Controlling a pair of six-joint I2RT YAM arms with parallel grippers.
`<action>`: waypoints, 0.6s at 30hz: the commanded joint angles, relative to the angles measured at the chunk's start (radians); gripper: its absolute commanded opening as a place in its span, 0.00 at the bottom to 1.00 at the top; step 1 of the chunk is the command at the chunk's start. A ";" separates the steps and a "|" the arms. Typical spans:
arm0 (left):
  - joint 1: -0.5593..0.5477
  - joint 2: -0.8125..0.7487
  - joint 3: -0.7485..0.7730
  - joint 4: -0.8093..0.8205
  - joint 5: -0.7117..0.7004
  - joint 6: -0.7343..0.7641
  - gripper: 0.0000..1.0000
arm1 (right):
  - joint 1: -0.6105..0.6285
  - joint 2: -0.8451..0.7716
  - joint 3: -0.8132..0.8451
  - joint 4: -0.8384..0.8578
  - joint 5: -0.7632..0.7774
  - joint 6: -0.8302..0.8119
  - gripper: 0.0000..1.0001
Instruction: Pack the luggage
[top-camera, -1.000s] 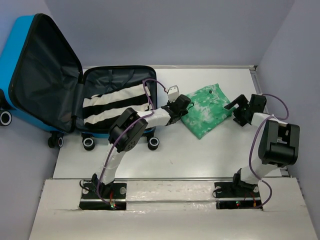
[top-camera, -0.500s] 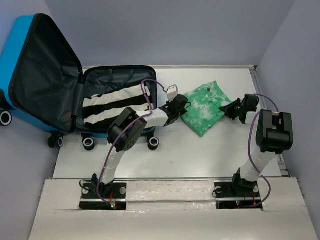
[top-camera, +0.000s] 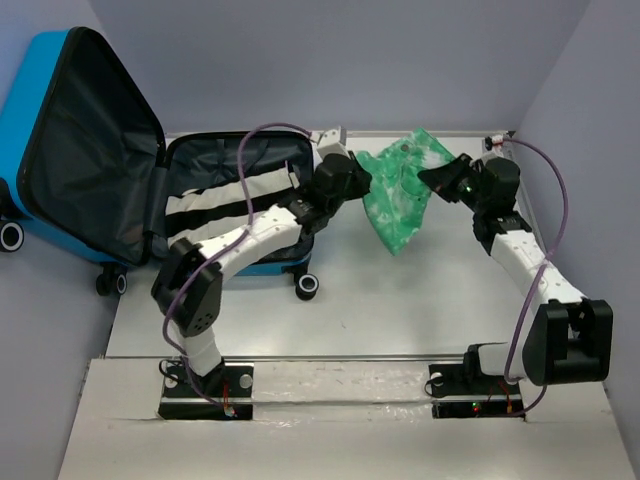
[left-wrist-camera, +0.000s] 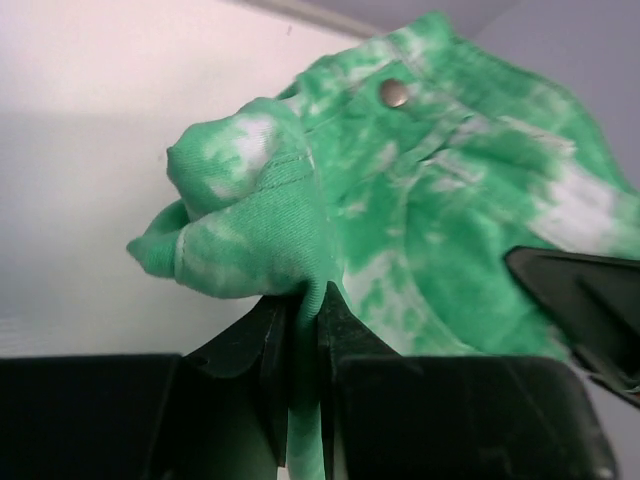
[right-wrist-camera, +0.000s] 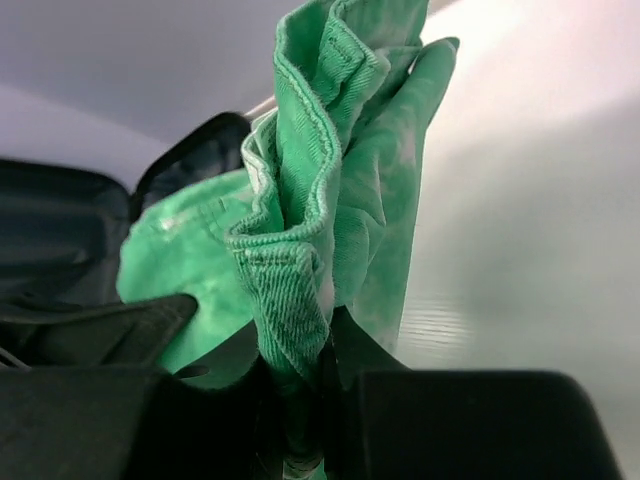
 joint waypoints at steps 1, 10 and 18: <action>0.087 -0.219 -0.011 0.062 0.048 0.026 0.06 | 0.174 0.030 0.210 0.004 -0.027 -0.019 0.07; 0.656 -0.543 -0.152 -0.157 0.100 0.037 0.29 | 0.513 0.542 0.684 -0.010 0.039 0.059 0.07; 0.898 -0.751 -0.253 -0.303 0.174 0.104 0.99 | 0.594 1.000 1.316 -0.564 -0.039 -0.134 1.00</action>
